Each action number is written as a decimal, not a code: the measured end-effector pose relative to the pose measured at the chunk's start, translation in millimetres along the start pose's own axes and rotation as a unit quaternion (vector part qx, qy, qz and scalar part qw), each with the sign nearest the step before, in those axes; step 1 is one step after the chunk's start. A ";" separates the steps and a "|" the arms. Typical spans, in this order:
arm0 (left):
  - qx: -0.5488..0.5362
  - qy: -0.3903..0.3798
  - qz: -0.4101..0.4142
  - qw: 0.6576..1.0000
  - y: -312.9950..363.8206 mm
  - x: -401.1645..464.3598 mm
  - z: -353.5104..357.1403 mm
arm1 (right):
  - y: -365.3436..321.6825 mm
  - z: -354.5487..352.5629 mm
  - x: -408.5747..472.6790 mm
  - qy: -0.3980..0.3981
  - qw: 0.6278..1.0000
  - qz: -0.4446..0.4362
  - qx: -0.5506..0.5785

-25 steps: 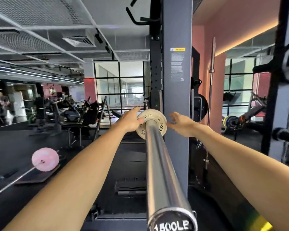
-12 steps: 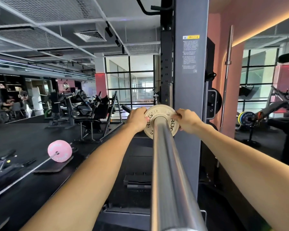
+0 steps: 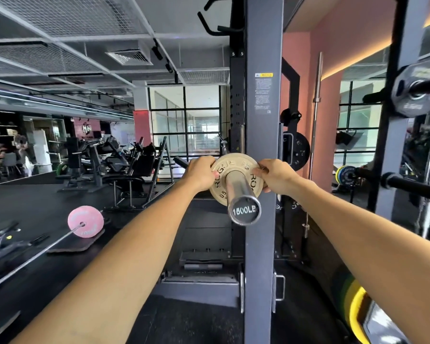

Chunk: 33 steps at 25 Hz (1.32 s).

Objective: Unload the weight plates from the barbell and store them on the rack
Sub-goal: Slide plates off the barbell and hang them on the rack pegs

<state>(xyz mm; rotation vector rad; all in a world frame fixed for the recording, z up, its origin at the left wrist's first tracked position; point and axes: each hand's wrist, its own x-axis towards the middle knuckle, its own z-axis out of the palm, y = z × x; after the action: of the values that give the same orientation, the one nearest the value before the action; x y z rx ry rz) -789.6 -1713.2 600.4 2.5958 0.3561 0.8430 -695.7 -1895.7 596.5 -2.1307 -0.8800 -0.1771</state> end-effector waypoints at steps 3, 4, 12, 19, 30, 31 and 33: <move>-0.007 0.000 0.009 1.000 14.1 -41.7 -19.6 | -16.6 -10.5 -44.3 -0.002 1.000 -0.010 -0.011; -0.007 0.003 0.010 1.000 18.8 -55.3 -25.6 | -21.1 -13.3 -59.5 0.002 1.000 -0.012 -0.015; -0.016 -0.004 0.014 1.000 46.9 -134.7 -65.2 | -51.4 -33.1 -147.2 0.003 1.000 -0.023 -0.008; -0.047 -0.021 0.007 0.999 69.6 -166.1 -84.7 | -62.2 -53.1 -182.7 -0.031 0.999 -0.040 0.010; -0.036 0.006 0.033 0.999 169.9 -104.8 -77.1 | -34.2 -155.8 -158.5 0.014 0.999 -0.044 0.019; -0.038 0.006 0.035 0.999 184.6 -98.6 -66.0 | -22.1 -169.6 -156.0 0.019 0.999 -0.040 0.013; -0.050 0.003 0.039 0.998 215.0 -86.6 -43.9 | 3.3 -196.2 -150.6 0.022 0.999 -0.037 0.008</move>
<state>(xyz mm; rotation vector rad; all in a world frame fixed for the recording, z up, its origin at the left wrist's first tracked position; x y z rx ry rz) -858.8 -1923.3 682.5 2.5289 0.2100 0.8723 -774.3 -2120.1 664.8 -2.0738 -0.9314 -0.2527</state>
